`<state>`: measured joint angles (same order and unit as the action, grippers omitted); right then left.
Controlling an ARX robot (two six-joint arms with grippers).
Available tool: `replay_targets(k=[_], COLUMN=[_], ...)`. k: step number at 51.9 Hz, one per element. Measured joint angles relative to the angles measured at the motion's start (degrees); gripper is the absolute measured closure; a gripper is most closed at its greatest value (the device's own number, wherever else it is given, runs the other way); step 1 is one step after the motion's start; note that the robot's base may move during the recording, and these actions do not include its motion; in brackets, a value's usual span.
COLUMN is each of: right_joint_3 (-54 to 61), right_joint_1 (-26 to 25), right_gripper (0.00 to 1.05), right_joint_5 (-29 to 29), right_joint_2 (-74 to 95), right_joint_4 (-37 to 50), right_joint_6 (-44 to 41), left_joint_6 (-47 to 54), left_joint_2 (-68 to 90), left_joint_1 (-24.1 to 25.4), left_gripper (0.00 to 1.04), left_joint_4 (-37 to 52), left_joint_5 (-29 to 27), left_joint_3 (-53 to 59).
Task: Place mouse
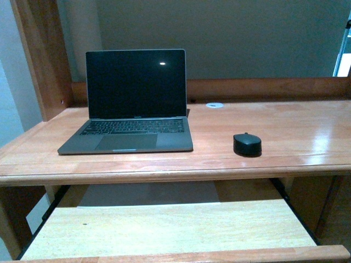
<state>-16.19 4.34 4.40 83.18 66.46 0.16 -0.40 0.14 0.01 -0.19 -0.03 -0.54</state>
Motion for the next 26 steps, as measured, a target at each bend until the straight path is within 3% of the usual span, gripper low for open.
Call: replay_targets(k=[16,26], right_joint_3=[7.8,11.78], right_joint_1=[-4.55,-4.39], right_gripper=[1.03,1.03], right_joint_5=[-3.91,-4.46], right_joint_2=[-12.63,-23.32], right_joint_4=[-5.09,-11.74], right_joint_6=[-0.02,-0.04], left_joint_6=[0.0,0.0], left_joint_2=[0.0,0.0], left_joint_1=[0.0,0.0], left_gripper=[0.07,0.07], left_joint_4=[-0.02,0.0], left_joint_5=[0.0,0.0], left_joint_3=[0.0,0.0])
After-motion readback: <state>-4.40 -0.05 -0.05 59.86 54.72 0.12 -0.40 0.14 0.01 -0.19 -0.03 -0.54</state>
